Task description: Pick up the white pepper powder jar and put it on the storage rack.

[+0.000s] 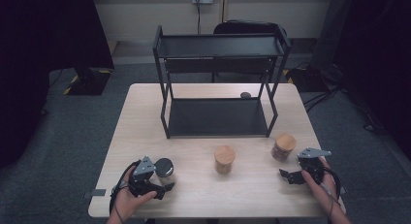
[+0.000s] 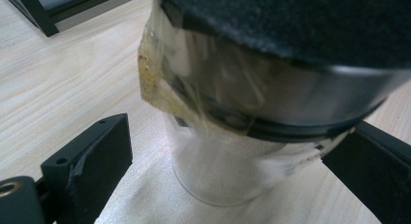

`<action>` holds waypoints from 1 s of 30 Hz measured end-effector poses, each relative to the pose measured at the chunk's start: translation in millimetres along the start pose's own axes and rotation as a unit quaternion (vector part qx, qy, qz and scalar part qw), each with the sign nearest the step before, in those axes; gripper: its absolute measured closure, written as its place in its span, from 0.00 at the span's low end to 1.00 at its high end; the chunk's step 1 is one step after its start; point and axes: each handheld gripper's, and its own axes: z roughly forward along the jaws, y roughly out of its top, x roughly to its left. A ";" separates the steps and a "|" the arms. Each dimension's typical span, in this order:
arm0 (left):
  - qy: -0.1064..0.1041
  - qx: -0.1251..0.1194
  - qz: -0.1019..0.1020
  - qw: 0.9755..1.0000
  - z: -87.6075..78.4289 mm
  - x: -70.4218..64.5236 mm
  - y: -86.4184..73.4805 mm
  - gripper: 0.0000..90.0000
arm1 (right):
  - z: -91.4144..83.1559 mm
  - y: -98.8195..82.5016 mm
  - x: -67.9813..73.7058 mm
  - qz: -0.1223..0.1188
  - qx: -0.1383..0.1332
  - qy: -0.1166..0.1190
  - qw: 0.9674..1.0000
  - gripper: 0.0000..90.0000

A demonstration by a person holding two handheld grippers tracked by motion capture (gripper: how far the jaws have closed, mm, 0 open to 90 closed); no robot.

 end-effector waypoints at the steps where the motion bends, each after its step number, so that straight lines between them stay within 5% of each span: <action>1: 0.001 -0.001 -0.001 1.000 0.5 -0.3 0.6 0.05 | 0.0 0.0 0.0 0.000 0.000 0.000 1.000 0.00; 30: -0.004 -0.008 0.012 1.000 11.9 -2.9 11.6 0.27 | -0.1 -0.1 -0.3 -0.001 0.000 0.001 1.000 0.00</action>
